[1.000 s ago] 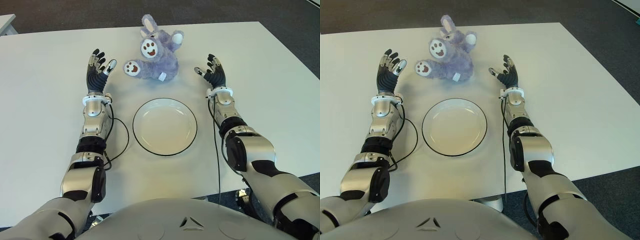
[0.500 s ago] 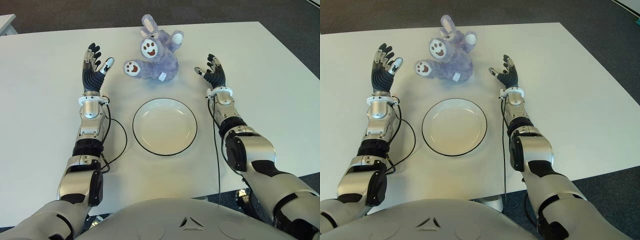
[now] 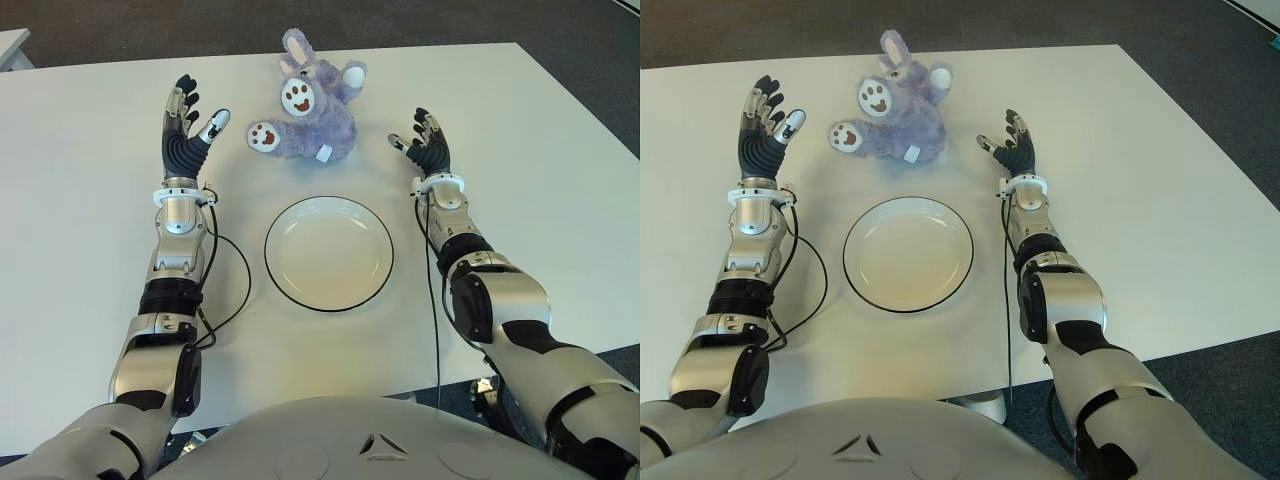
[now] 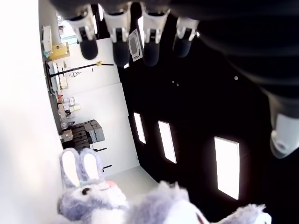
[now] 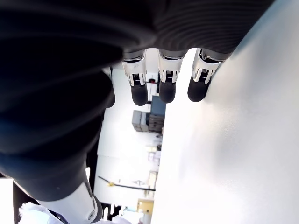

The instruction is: Put the doll into the plate.

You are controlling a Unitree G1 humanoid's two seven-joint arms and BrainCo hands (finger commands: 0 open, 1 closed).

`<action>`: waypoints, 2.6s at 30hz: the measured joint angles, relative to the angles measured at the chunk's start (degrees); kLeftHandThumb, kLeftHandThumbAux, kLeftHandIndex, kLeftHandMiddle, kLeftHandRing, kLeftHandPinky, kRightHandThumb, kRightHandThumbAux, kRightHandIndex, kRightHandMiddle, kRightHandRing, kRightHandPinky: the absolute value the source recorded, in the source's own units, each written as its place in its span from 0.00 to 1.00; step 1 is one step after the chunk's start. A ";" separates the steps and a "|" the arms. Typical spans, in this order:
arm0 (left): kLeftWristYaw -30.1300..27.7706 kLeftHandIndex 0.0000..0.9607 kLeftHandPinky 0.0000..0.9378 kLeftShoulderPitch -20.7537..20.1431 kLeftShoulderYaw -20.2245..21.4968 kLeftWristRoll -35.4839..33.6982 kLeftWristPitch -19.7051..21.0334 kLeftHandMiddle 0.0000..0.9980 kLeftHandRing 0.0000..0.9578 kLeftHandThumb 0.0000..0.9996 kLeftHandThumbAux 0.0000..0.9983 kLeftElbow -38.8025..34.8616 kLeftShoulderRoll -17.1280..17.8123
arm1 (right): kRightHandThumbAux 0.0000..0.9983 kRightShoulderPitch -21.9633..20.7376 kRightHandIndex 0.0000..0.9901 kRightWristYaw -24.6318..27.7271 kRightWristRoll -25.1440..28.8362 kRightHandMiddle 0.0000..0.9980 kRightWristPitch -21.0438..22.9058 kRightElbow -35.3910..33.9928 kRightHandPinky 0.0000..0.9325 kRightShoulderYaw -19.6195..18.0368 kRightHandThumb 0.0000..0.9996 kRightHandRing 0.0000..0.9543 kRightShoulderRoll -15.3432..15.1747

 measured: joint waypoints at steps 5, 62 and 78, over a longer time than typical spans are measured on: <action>0.00 0.00 0.11 0.00 -0.21 0.57 1.32 0.10 0.11 0.00 0.43 -1.10 0.87 | 0.82 0.00 0.07 -0.01 0.01 0.02 0.00 0.00 0.03 -0.03 0.30 0.00 0.02; -1.92 0.00 0.03 -2.28 -5.08 5.20 6.01 0.07 0.07 0.00 0.44 -2.57 6.52 | 0.82 -0.07 0.07 -0.20 0.03 0.03 0.00 0.00 0.05 -0.41 0.33 0.01 0.55; -2.69 0.00 0.00 -2.31 -7.05 6.61 4.87 0.09 0.08 0.00 0.51 -2.36 7.30 | 0.81 -0.10 0.06 -0.28 0.03 0.02 0.01 0.00 0.04 -0.40 0.30 0.00 0.69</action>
